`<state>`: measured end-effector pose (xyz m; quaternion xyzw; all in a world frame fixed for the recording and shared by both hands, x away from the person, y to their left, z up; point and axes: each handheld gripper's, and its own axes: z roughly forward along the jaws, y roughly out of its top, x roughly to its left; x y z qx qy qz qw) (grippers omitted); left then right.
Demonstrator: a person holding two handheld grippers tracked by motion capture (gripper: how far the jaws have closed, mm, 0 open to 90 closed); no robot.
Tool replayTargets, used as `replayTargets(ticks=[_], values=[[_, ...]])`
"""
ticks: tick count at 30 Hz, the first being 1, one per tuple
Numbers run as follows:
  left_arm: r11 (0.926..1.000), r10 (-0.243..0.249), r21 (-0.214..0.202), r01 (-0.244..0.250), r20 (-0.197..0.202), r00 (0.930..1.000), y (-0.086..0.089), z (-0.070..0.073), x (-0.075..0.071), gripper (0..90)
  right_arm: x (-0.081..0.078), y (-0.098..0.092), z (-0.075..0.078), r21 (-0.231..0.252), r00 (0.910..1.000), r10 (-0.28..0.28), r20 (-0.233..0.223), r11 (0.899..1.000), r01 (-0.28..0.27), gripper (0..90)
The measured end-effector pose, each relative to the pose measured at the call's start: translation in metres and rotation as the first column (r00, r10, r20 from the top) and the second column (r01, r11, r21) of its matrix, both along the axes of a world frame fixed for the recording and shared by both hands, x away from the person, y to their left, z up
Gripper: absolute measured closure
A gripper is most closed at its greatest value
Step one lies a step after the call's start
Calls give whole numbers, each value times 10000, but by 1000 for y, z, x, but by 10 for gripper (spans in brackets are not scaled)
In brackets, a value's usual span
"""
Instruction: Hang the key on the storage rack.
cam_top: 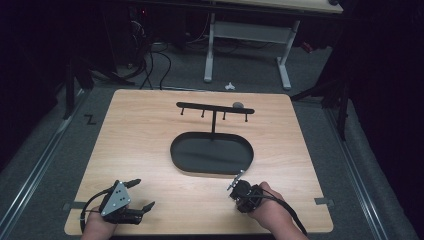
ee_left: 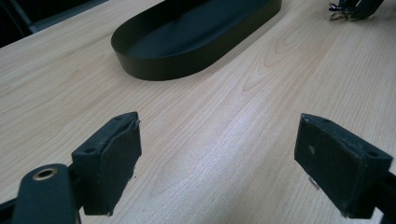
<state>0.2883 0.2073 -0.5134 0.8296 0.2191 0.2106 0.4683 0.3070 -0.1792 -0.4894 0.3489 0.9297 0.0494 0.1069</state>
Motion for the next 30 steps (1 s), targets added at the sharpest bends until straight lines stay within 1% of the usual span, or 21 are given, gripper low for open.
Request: replayTargets(ticks=[1,3,5,7,11,13,16,18,20,23,28,30], values=[[10000,-5,7,5,-1,10000,0,0,0,153,-1,1,0,-57,10000,41,37,10000,-40,673],[10000,-5,5,5,-4,10000,0,0,0,153,-2,1,0,-67,10000,15,55,10000,-15,625],[10000,-7,3,7,-6,10000,0,0,0,152,-1,0,0,157,9999,-51,-87,9999,52,603],[10000,-7,16,7,-11,10000,0,0,0,153,0,0,0,242,9999,-40,-131,9997,44,606],[10000,-15,36,15,-26,10000,-1,0,0,153,1,0,0,197,9998,29,-221,9998,-24,611],[10000,-32,46,32,-32,10000,-1,0,0,153,3,0,0,233,9992,42,-409,9997,-33,618],[10000,-44,42,44,-19,10000,-1,0,0,153,6,-1,0,370,9985,-2,-549,9993,22,621],[10000,-27,41,27,-23,10000,-1,0,0,153,8,-2,0,556,9979,-113,-639,9983,149,645],[10000,-28,25,28,-24,10000,0,0,0,153,9,-3,0,749,9972,-77,-750,9971,133,688],[10000,-25,13,25,-19,10000,0,0,0,153,8,-2,0,693,9975,-93,-706,9975,142,699],[10000,-19,10,19,-22,10000,0,0,0,153,3,0,0,595,9993,-226,-298,9979,244,710],[10000,-13,3,13,-38,10000,0,-1,0,153,3,-1,0,613,9992,-304,-253,9976,319,711]])
